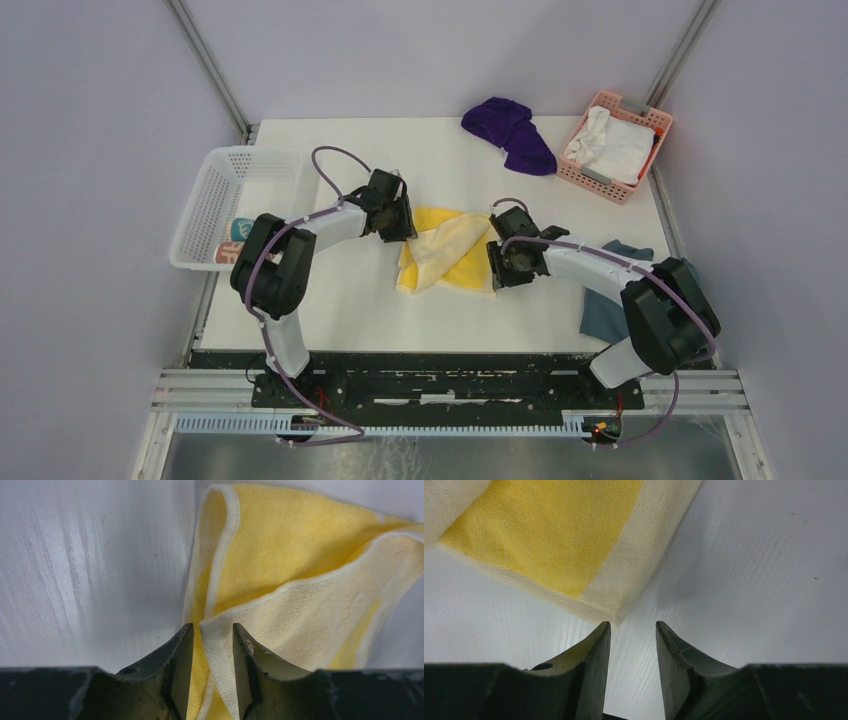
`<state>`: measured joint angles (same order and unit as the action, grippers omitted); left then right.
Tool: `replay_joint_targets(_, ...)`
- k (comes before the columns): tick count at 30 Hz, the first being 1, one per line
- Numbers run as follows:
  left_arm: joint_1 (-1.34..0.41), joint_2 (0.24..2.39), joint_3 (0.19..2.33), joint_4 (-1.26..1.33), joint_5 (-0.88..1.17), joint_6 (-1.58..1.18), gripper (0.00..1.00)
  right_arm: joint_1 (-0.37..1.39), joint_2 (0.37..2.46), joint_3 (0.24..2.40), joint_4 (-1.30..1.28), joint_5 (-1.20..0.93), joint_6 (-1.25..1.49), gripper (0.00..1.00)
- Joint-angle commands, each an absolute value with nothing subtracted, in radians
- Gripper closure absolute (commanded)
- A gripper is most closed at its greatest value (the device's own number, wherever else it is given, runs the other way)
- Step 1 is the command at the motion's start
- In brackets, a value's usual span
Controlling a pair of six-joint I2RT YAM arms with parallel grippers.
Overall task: Roll the towels
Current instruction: Flatten out the towel at the center of the board.
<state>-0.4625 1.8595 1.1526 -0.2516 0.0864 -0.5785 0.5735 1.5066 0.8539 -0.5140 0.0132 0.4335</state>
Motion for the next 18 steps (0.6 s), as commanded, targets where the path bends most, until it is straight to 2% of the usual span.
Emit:
replay_joint_targets(1,-0.468,1.872,1.187,-0.216,0.120,-0.545,0.61,0.593,1.508,0.889,-0.528,0.063,0.444,0.54)
replay_joint_targets(8,-0.471,1.861,1.182,-0.210,0.166,-0.537,0.79,0.623,1.541,0.907,-0.554,0.109,0.448,0.55)
replay_joint_targets(13,-0.470,1.828,1.178,-0.215,0.167,-0.520,0.97,0.632,1.560,0.921,-0.552,0.104,0.462,0.56)
replay_joint_targets(18,-0.471,1.787,1.170,-0.224,0.161,-0.502,0.97,0.634,1.542,0.925,-0.536,0.112,0.494,0.56)
